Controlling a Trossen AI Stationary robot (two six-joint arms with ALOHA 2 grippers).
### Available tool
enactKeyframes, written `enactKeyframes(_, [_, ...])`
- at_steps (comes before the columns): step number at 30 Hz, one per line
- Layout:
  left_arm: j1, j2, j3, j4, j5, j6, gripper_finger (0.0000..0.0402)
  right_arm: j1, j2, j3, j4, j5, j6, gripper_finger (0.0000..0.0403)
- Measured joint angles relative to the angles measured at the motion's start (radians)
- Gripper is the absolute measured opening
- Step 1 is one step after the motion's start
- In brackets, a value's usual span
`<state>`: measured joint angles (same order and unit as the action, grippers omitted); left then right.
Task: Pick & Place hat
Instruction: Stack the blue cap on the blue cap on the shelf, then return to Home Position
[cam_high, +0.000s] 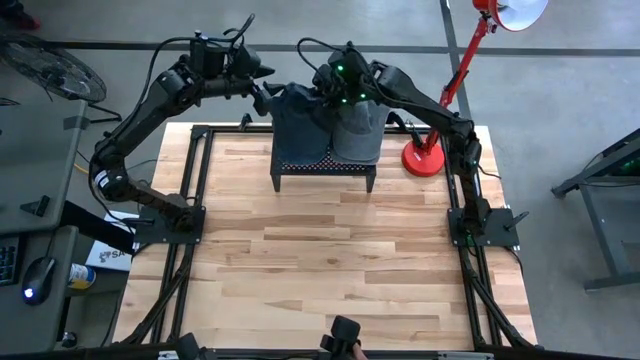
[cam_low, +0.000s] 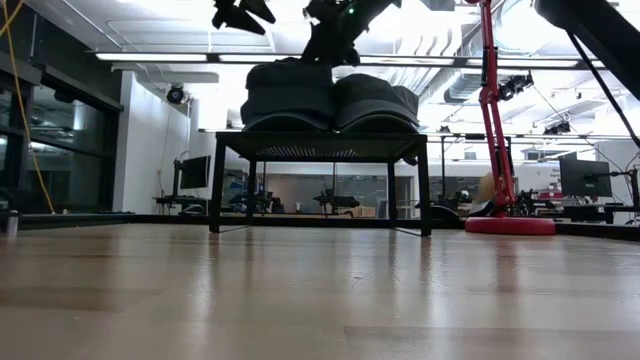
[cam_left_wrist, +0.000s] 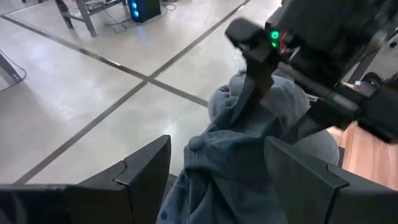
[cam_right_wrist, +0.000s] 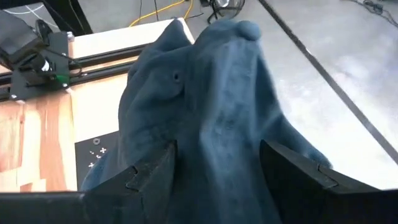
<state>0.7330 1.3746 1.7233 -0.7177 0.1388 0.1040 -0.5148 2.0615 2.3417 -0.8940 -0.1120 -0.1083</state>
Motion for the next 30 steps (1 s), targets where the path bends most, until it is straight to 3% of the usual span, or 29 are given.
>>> enactKeyframes(12, [0.000,-0.007,0.000,0.005,0.014,-0.004,0.0255,0.010,-0.109,0.000,-0.035,0.031,0.003,0.0222])
enactKeyframes(20, [0.000,-0.095,0.000,0.006,0.062,-0.053,0.0255,0.032,-0.233,0.000,-0.128,0.024,0.024,0.0222])
enactKeyframes(30, [0.000,-0.265,0.000,-0.203,0.082,-0.037,0.0255,0.130,-0.388,0.000,-0.383,0.027,0.034,0.0222])
